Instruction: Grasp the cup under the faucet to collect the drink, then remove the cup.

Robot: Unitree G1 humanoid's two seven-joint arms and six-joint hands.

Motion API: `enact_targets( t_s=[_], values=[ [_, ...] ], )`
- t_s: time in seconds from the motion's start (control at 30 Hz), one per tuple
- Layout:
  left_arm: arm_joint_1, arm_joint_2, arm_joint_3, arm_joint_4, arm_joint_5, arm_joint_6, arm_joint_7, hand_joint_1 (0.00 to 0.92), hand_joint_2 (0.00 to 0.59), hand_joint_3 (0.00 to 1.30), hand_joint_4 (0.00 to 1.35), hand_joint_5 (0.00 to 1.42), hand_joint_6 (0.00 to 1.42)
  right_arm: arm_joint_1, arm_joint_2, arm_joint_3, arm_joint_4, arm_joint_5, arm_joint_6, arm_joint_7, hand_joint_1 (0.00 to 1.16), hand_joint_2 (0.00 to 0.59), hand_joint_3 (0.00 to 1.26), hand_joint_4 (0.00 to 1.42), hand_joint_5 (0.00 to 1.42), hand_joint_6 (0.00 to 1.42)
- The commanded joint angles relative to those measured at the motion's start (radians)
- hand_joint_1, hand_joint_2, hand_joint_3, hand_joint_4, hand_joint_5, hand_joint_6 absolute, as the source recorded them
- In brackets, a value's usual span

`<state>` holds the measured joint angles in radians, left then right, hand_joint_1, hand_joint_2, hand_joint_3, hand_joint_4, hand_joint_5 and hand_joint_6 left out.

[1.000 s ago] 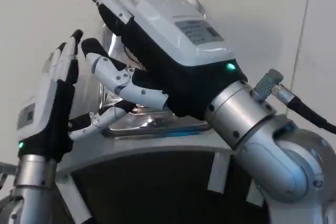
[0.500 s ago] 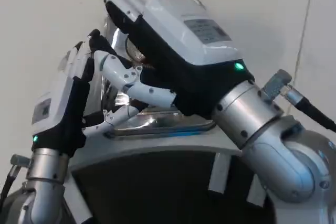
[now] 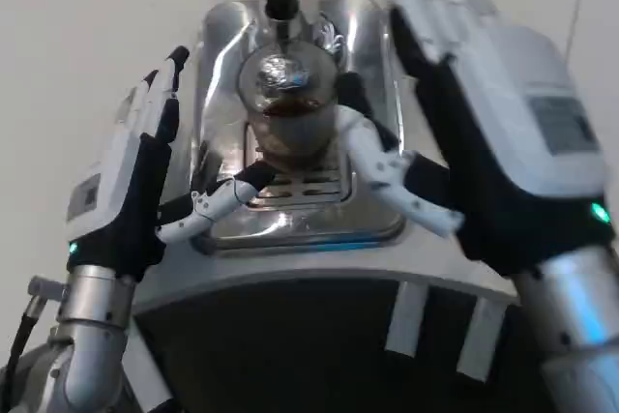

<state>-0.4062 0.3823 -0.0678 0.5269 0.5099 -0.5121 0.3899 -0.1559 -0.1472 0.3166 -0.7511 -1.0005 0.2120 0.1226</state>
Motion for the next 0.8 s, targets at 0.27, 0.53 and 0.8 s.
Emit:
enact_targets(
  t_s=[0.27, 0.53, 0.8],
  values=[
    [-0.011, -0.016, -0.04, 0.031, 0.003, -0.024, 0.005, 0.176, 0.05, 0.0, 0.0, 0.0, 0.0, 0.346, -0.044, -0.068, -0.051, -0.068, -0.133, -0.126, 0.27, 0.575, 0.0, 0.0, 0.0, 0.0],
    [-0.056, -0.041, -0.041, 0.101, -0.01, -0.074, 0.017, 0.134, 0.042, 0.0, 0.0, 0.01, 0.0, 0.496, -0.017, -0.135, -0.091, -0.119, -0.123, -0.104, 0.35, 0.551, 0.0, 0.0, 0.0, 0.0],
    [-0.129, -0.072, -0.041, 0.188, -0.041, -0.112, 0.0, 0.275, 0.045, 0.0, 0.0, 0.05, 0.05, 0.486, -0.007, -0.165, -0.071, -0.182, -0.106, -0.015, 0.36, 0.532, 0.0, 0.0, 0.0, 0.0]
  ],
)
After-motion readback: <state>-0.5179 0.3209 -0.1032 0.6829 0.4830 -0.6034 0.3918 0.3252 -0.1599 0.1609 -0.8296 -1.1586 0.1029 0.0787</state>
